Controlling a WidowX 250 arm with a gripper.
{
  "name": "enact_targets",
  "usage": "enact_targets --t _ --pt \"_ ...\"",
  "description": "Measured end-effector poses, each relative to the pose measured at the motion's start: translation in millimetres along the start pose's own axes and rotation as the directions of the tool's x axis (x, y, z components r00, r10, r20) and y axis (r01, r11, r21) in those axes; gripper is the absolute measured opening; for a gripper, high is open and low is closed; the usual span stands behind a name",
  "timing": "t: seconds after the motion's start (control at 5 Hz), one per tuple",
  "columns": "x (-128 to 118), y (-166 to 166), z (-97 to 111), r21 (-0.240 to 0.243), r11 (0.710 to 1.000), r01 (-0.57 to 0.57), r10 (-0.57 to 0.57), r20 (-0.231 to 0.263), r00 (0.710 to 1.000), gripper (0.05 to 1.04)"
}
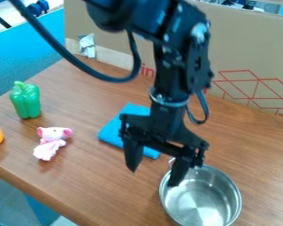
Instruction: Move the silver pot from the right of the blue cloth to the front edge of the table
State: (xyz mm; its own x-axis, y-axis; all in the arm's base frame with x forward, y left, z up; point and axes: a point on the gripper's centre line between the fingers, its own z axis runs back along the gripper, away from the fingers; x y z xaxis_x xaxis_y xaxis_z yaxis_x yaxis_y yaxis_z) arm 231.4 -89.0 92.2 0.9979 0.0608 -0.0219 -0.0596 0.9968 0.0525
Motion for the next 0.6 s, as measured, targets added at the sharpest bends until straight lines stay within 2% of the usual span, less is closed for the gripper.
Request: enact_targets --t 0.2,0.4,0.6 --pt "-13.8 19.0 31.8 0.05 0.98 0.195 -0.193 -0.04 0.98 1.005" --pt "-26.4 41.9 33.7 0.146 0.911 0.386 -0.367 -0.145 0.919 1.003" --pt "-26.7 65.1 23.3 0.131 0.891 0.434 -0.409 -0.183 0.894 1.003"
